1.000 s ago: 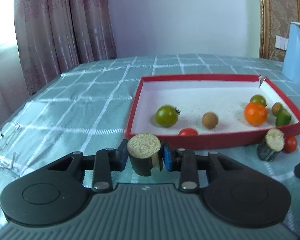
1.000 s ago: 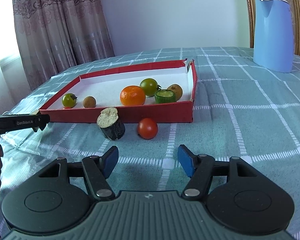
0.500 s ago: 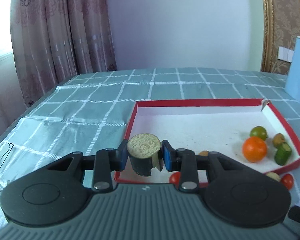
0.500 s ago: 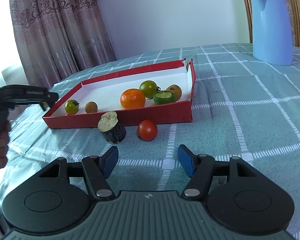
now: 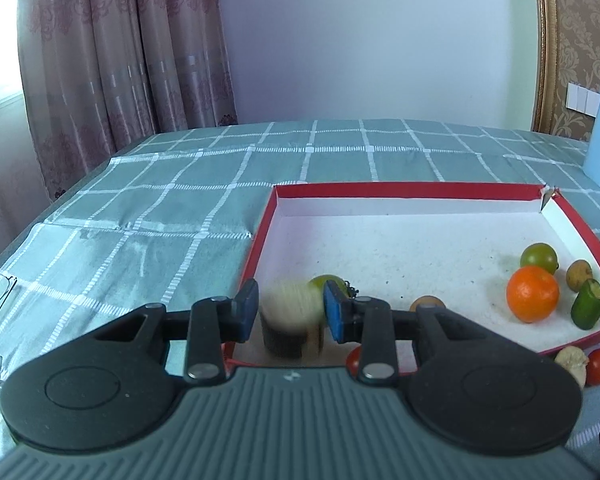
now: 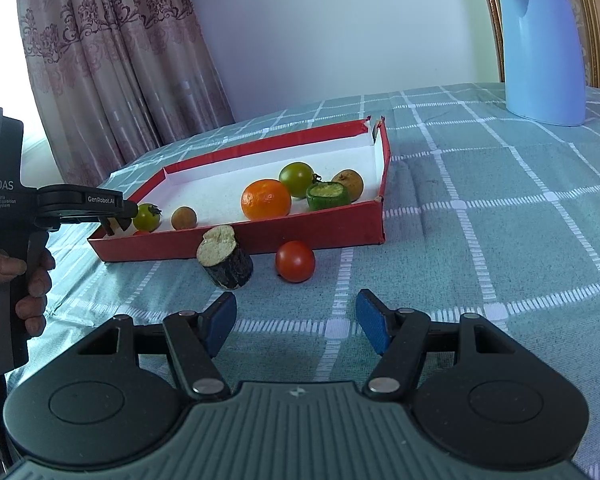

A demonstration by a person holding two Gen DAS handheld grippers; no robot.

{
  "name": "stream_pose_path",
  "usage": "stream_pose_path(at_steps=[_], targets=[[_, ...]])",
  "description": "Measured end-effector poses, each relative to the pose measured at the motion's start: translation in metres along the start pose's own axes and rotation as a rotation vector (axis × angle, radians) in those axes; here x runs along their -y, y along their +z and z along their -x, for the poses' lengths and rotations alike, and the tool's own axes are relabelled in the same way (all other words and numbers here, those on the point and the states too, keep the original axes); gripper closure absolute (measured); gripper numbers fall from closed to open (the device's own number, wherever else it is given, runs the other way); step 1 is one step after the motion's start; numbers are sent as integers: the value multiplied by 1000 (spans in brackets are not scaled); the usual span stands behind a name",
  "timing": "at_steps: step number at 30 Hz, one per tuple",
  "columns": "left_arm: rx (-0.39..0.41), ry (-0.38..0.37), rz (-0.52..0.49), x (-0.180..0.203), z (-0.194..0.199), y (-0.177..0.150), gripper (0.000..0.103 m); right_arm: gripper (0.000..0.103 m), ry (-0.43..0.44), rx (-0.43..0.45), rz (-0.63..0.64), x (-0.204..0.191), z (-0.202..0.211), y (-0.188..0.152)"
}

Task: Organize fruits
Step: 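Carry the dark slice into the tray and open the left gripper, then grasp the red cherry tomato with the right gripper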

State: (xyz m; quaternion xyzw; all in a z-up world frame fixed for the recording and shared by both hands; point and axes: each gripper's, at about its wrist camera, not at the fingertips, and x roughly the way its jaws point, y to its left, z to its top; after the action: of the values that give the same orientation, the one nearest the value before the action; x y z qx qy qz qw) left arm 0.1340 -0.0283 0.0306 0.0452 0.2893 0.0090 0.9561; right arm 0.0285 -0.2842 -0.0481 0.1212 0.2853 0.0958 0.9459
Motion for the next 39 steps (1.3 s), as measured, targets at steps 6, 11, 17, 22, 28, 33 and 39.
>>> stream_pose_path(at_steps=[6, 11, 17, 22, 28, 33, 39], targets=[[21, -17, 12, -5, 12, -3, 70, 37, -9, -3, 12, -2, 0, 0], [46, -43, 29, -18, 38, -17, 68, 37, 1, 0, -6, 0, 0, 2], [56, -78, 33, -27, 64, -47, 59, 41, -86, -30, 123, -15, -16, 13], [55, -88, 18, -29, 71, -64, 58, 53, -127, -47, 175, -21, -29, 19], [39, -105, 27, -31, 63, -74, 58, 61, -127, -51, 159, -19, -35, 25], [43, -113, 34, -31, 63, -76, 56, 71, -121, -58, 187, -25, -41, 27], [51, -123, 31, -31, 63, -76, 50, 78, -113, -47, 182, -28, -42, 25]])
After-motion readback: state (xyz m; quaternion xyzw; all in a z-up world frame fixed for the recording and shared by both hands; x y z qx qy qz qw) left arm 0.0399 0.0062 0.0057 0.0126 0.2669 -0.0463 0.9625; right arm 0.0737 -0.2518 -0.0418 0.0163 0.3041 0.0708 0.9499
